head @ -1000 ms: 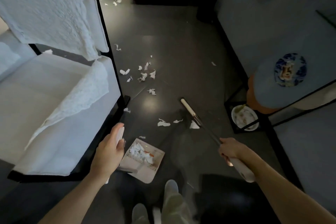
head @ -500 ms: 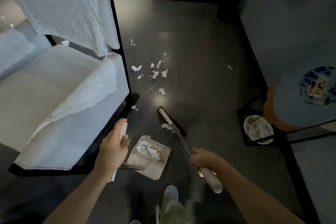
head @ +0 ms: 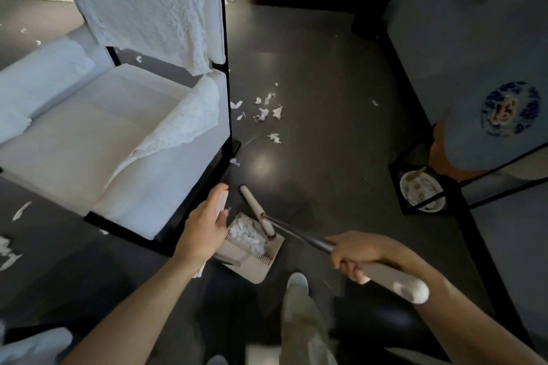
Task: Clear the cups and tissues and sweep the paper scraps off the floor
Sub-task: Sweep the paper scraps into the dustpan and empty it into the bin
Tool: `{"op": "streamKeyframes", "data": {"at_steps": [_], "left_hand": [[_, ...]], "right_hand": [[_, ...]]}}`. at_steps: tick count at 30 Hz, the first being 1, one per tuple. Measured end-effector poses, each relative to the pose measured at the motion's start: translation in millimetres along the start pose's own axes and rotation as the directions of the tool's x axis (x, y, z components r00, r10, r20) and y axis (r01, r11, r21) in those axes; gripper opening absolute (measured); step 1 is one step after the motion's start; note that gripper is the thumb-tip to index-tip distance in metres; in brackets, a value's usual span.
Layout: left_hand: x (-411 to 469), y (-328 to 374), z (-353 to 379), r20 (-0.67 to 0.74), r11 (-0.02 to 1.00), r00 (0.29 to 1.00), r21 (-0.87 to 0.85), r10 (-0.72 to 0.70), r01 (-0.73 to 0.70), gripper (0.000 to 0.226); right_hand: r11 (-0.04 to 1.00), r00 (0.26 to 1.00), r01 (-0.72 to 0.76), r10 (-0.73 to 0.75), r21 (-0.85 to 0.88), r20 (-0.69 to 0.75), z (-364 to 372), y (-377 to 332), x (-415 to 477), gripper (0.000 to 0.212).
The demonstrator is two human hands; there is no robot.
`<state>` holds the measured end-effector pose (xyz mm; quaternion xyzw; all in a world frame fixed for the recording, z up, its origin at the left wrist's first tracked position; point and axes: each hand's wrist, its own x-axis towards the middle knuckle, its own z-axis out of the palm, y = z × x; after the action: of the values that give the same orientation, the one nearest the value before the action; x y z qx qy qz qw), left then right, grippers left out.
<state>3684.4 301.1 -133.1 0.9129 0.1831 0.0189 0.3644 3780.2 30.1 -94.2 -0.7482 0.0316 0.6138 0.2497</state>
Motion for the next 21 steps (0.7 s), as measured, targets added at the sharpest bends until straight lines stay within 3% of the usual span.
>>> {"op": "streamKeyframes", "data": {"at_steps": [3, 6, 8, 12, 16, 21], "left_hand": [[-42.2, -22.7, -21.4, 0.002, 1.0, 1.0, -0.024, 0.017, -0.017, 0.048], [-79.8, -46.5, -42.1, 0.007, 0.998, 1.0, -0.053, 0.028, -0.027, 0.048], [-98.7, -62.9, -54.7, 0.011, 0.998, 1.0, -0.07, 0.008, -0.008, 0.048], [-117.6, -90.1, -73.0, -0.029, 0.996, 0.999, -0.079, -0.037, 0.034, 0.047], [-108.8, -115.0, -80.7, -0.081, 0.991, 0.991, -0.095, -0.107, 0.099, 0.046], [-74.8, -123.1, -86.5, -0.112, 0.991, 0.988, -0.101, -0.105, 0.093, 0.045]], "right_hand": [[0.96, 0.997, -0.067, 0.055, 0.271, 0.052, 30.5, 4.2, -16.2, 0.063], [0.943, 0.997, -0.082, 0.08, 0.323, 0.018, 63.9, -3.0, -22.6, 0.055], [0.967, 0.996, -0.073, 0.085, 0.245, -0.04, 88.3, -13.8, -19.7, 0.052], [0.997, 0.977, -0.014, -0.001, -0.073, -0.212, 128.0, -39.5, 2.0, 0.046], [0.975, 0.965, -0.033, -0.025, -0.218, -0.259, 148.2, -62.4, 37.5, 0.028], [0.952, 0.973, -0.012, -0.06, -0.306, -0.224, 168.1, -84.0, 61.6, 0.026]]}}
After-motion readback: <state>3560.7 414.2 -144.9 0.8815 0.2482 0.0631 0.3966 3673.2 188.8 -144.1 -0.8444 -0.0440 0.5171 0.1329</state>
